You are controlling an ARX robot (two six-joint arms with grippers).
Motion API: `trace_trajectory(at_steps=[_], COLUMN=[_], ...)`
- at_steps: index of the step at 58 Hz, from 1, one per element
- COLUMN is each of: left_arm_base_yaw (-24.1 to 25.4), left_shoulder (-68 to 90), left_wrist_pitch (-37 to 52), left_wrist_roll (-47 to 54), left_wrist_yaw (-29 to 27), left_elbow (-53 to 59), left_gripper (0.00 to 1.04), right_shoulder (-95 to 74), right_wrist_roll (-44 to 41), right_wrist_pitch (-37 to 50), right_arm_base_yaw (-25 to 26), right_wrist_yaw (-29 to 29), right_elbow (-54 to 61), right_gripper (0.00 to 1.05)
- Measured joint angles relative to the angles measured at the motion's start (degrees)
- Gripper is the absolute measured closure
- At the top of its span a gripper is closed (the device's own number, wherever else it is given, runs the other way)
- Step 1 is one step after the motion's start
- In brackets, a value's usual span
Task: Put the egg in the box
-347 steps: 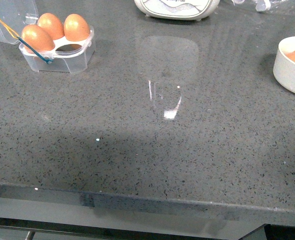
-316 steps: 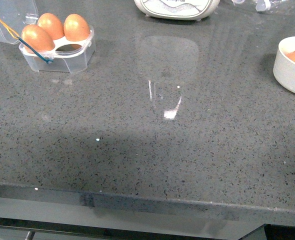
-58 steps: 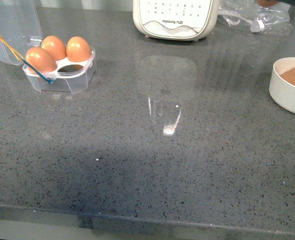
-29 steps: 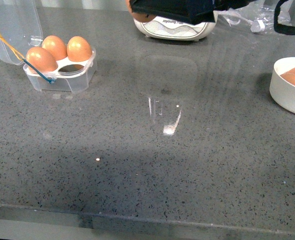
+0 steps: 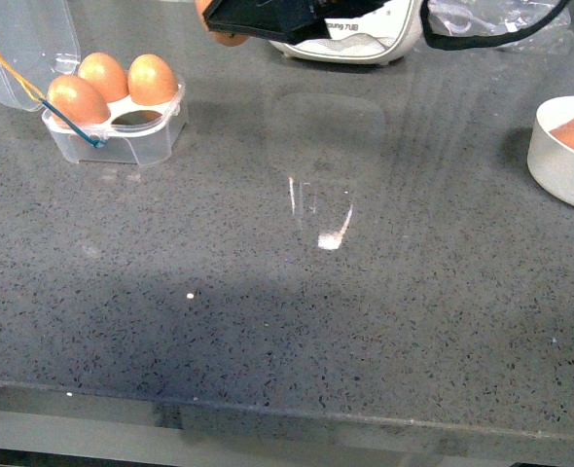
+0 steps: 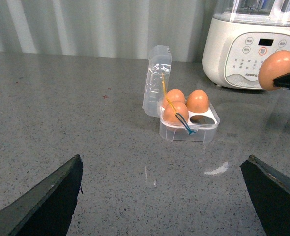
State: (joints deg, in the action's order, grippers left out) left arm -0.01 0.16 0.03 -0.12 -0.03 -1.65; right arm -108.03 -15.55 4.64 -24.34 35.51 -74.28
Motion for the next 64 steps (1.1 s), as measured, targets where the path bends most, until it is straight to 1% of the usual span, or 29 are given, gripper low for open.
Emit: trace_trajectory(at_steps=[14,32,64], left_arm_base_yaw=[0.0,0.0,0.0], left_shoulder=[0.02,0.02,0.02], left_wrist_pitch=[0.0,0.0,0.0], left_wrist_roll=[0.0,0.0,0.0], left_wrist_yaw=[0.0,0.0,0.0], left_elbow=[0.0,0.0,0.0], left_gripper=[0.07,0.07,0.07], right_shoulder=[-5.07,-8.02,-12.0], right_wrist_roll=[0.33,0.13,-0.24], right_wrist_pitch=[-1.73,-2.51,-3.76], right_arm_base_yaw=[-3.17,-6.86,-7.32], right_wrist_yaw=[-0.76,-1.14,-3.48], right_elbow=[-5.77,-8.17,-12.09], right_gripper=[0.66,0.66,0.66])
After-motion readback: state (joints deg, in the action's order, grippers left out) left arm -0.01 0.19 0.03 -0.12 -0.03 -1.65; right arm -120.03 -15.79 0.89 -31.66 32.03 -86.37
